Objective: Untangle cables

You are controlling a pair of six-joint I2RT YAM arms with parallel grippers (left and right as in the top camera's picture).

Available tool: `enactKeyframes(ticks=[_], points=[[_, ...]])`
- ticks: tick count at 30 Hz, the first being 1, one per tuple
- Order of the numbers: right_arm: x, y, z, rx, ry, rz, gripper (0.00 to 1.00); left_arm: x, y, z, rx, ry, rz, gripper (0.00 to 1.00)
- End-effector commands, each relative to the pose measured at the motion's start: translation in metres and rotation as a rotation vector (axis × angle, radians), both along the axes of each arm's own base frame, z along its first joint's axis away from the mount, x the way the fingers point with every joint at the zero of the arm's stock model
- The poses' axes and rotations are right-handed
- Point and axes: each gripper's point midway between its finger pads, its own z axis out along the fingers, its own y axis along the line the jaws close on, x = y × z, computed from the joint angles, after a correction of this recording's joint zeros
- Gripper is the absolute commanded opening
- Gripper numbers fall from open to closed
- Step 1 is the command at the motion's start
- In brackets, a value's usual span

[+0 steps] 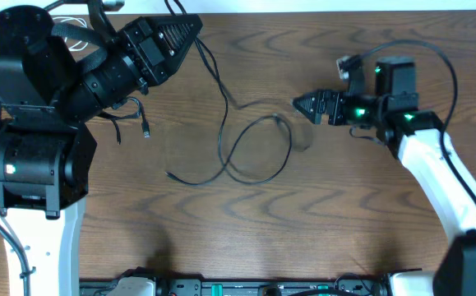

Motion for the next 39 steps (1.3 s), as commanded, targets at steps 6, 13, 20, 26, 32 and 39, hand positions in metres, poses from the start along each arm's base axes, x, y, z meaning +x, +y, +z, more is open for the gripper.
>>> enactKeyframes(ticks=[6, 13, 20, 26, 32, 39], points=[[-0.069, 0.041, 0.115, 0.254, -0.348, 0.411, 0.99, 0.002, 0.003, 0.003, 0.02, -0.022, 0.015, 0.08], [-0.095, 0.082, 0.145, 0.269, -0.541, 0.529, 0.99, 0.016, 0.016, -0.027, -0.026, 0.181, 0.143, 0.07], [-0.088, 0.121, 0.155, 0.217, -0.635, 0.415, 0.99, 0.011, -0.002, -0.028, -0.033, 0.201, 0.096, 0.07], [-0.077, 0.125, 0.16, 0.198, -0.658, 0.323, 0.97, 0.002, -0.02, -0.03, -0.024, 0.205, 0.046, 0.07], [-0.077, 0.125, 0.16, 0.204, -0.645, 0.32, 0.56, -0.004, -0.032, -0.03, -0.019, 0.204, 0.009, 0.07], [-0.077, 0.125, 0.158, 0.201, -0.634, 0.321, 0.03, -0.002, -0.03, -0.03, -0.015, 0.203, 0.026, 0.07]])
